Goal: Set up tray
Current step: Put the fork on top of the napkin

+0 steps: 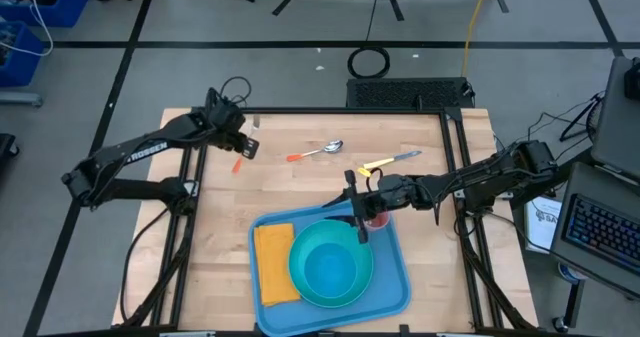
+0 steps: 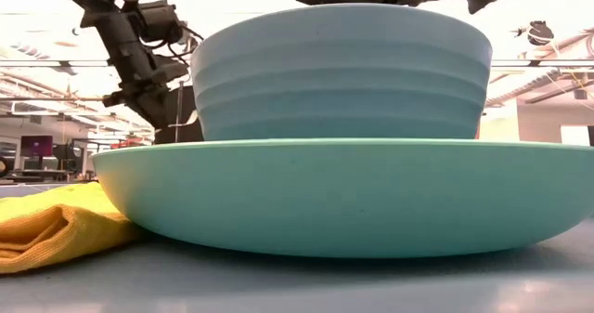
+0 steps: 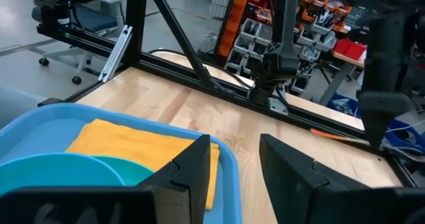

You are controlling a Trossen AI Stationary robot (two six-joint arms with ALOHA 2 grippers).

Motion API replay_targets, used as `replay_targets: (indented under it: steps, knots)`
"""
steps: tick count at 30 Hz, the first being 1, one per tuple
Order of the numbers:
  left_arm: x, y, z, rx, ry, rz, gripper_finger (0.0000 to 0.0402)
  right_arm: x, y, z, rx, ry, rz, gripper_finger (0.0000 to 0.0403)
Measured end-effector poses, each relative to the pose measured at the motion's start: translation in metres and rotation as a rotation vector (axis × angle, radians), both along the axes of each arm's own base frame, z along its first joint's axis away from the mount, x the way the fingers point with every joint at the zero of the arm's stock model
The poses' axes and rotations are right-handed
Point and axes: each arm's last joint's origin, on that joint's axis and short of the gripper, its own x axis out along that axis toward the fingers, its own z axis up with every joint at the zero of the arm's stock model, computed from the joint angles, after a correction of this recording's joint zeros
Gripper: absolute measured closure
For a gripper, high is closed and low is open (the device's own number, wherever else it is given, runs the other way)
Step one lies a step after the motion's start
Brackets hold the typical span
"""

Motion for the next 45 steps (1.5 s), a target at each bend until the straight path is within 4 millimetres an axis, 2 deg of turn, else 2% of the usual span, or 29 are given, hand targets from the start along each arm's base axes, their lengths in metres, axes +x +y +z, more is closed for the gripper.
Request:
replay_targets:
  steps: [6,21,30,39,45]
  knots:
    - [0.002,-0.022,0.003,-0.074,-0.004,0.022,0.0392,0.000,0.003,0.000,0.019,0.003,0.004,0.0280]
    - [0.029,-0.088,0.004,-0.091,-0.053,0.046,0.0392,-0.005,0.024,0.000,0.042,0.009,0.068,0.0280]
    - [0.036,-0.142,0.002,-0.125,-0.123,0.099,0.0392,-0.010,0.042,-0.002,0.043,0.034,0.121,0.0280]
    - [0.042,-0.215,-0.027,-0.195,-0.135,0.166,0.0392,-0.027,0.059,0.009,0.090,0.057,0.177,0.0280]
    - [0.052,-0.259,-0.052,-0.262,-0.223,0.197,0.0392,-0.043,0.065,0.022,0.106,0.059,0.208,0.0280]
